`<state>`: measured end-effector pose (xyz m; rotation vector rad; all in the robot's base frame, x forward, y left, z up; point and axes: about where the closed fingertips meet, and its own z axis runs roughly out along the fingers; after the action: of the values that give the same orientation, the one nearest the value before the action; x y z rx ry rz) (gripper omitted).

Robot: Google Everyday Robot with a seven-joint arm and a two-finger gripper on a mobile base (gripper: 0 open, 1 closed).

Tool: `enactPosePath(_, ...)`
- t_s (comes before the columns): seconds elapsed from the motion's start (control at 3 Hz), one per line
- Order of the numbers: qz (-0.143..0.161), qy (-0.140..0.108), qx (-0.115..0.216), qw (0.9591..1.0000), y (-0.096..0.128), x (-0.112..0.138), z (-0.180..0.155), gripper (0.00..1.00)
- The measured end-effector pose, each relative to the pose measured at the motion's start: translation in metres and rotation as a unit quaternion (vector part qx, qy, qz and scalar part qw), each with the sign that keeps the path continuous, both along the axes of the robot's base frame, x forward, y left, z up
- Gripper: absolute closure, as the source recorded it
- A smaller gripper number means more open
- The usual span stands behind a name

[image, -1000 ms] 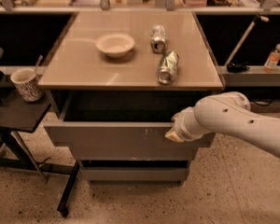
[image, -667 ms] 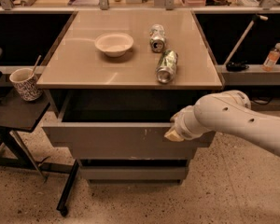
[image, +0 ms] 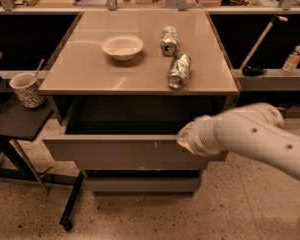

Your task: Open top drawer

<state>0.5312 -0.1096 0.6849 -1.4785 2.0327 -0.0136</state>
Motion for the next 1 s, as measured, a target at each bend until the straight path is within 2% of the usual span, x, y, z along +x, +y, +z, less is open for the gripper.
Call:
enactPosePath(0.67, 0.0, 0.0, 0.0, 1.0, -0.0004, -0.001, 0.0062, 1.0)
enactPosePath(1.0, 0.0, 0.0, 0.0, 1.0, -0.0004, -0.001, 0.0062, 0.81)
